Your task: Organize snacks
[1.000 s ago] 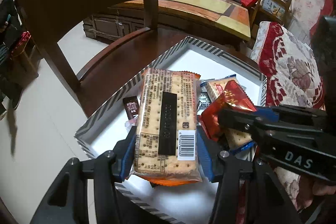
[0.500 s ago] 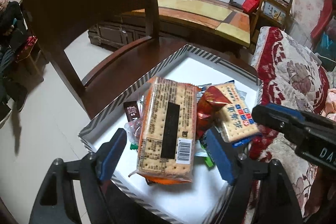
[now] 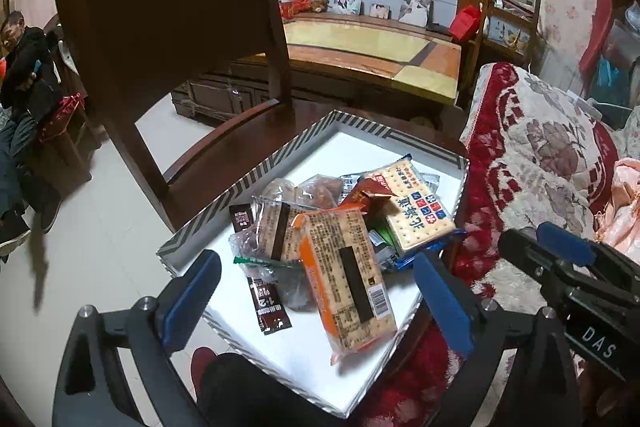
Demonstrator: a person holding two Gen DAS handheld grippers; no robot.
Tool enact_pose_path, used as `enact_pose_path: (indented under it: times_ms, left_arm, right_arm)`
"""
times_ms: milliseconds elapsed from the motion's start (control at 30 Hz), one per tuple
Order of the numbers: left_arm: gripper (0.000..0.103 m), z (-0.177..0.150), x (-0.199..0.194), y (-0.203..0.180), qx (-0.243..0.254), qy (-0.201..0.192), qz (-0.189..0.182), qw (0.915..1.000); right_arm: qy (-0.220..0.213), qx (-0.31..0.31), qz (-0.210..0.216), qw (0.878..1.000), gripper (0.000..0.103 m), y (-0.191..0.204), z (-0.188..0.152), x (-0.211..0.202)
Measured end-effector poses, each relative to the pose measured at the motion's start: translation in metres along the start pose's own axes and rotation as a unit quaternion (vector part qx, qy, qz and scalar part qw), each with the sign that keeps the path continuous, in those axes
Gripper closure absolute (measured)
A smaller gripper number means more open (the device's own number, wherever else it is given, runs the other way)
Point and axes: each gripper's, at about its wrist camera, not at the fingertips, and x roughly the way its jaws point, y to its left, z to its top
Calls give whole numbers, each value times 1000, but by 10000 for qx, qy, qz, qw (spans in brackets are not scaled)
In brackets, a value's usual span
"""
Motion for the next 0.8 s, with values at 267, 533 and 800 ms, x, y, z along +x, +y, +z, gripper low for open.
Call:
enact_pose_path:
  times_ms: [267, 533, 800]
  left_arm:
    - [5, 0, -13, 4, -60, -117, -10, 9999]
    - [4, -2, -15, -1, 64, -102, -48, 9999]
    - [4, -4, -15, 3, -8, -172, -169, 9997]
  right_arm:
    - [-84, -39, 37, 10000, 44, 2, -6, -13]
    - [-66, -104, 68, 9999, 44, 4, -6, -17]
    - [-59, -106, 67, 9999, 44, 4, -6, -18]
